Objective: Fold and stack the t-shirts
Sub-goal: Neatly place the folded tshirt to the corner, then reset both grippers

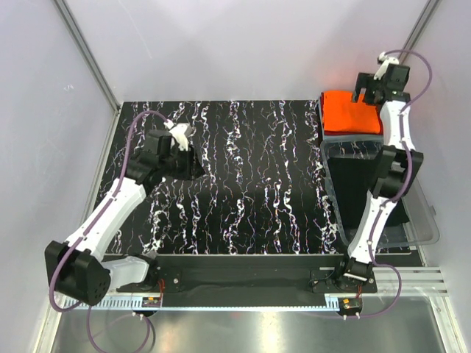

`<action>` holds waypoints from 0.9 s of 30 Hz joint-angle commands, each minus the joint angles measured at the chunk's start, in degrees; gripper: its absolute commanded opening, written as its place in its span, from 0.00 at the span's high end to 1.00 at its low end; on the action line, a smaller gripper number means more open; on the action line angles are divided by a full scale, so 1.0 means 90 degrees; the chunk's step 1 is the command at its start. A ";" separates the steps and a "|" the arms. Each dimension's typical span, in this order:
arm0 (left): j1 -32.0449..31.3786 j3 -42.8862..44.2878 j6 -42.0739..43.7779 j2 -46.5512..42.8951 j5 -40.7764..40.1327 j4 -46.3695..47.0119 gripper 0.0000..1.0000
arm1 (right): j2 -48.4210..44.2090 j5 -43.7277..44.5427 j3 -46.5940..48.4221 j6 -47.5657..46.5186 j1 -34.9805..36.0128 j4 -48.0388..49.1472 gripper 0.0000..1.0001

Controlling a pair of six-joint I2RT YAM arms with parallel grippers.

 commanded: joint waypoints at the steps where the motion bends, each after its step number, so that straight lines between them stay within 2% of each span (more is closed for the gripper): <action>1: 0.0102 -0.0109 -0.0003 -0.0650 0.0148 0.0643 0.54 | -0.2311 -0.0459 -0.0790 0.1571 0.0229 0.0060 0.00; 2: 0.0102 -0.0148 0.0017 -0.0863 0.0246 0.0730 0.53 | -0.2623 -0.0508 -0.1392 0.2134 0.0297 -0.0047 0.00; 4: 0.0122 -0.0227 0.0027 -0.1137 0.0471 0.0965 0.53 | -0.3493 -0.1209 -0.2059 0.2480 0.0656 -0.0300 0.00; 5: 0.0131 -0.0256 0.0027 -0.1207 0.0530 0.1043 0.53 | -0.3815 -0.1338 -0.2855 0.2578 0.0842 -0.0331 0.00; 7: 0.0267 -0.0354 -0.0012 -0.1334 0.0792 0.1229 0.53 | -0.4762 -0.1174 -0.3670 0.2996 0.1475 -0.0331 0.00; 8: 0.0316 -0.0373 -0.0032 -0.1373 0.0862 0.1249 0.53 | -0.5065 -0.1153 -0.4399 0.3144 0.1624 -0.0341 0.00; 10: 0.0366 -0.0403 -0.0042 -0.1509 0.0940 0.1297 0.53 | -0.5915 -0.1455 -0.5106 0.3746 0.1858 -0.0350 0.00; 11: 0.0356 -0.0432 -0.0042 -0.1578 0.0989 0.1394 0.53 | -0.6178 -0.1553 -0.5709 0.3973 0.1860 -0.0370 0.00; 13: 0.0366 -0.0510 -0.0071 -0.1753 0.1300 0.1531 0.52 | -0.6940 -0.2040 -0.6268 0.4325 0.1860 -0.0380 0.00; 15: 0.0356 -0.0559 -0.0110 -0.1813 0.1583 0.1688 0.50 | -0.7699 -0.2527 -0.6982 0.4298 0.1860 -0.0370 0.00; 18: 0.0385 -0.0510 -0.0169 -0.1803 0.1915 0.1708 0.47 | -0.8650 -0.2229 -0.7735 0.4317 0.1860 -0.0418 0.00; 19: 0.0385 -0.0510 -0.0169 -0.1764 0.1985 0.1718 0.33 | -0.8884 -0.2092 -0.7871 0.4307 0.1850 -0.0457 0.00; 22: 0.0395 -0.0501 -0.0101 -0.1832 0.2025 0.1679 0.20 | -0.9578 -0.1749 -0.8331 0.4424 0.1860 -0.0467 0.00; 24: 0.0395 -0.0539 -0.0042 -0.1939 0.1802 0.1659 0.01 | -0.9784 -0.1661 -0.8478 0.4570 0.1860 -0.0458 0.00; 27: 0.0395 -0.0579 -0.0003 -0.1979 0.1586 0.1649 0.01 | -0.9824 -0.1564 -0.8488 0.4591 0.1870 -0.0468 0.00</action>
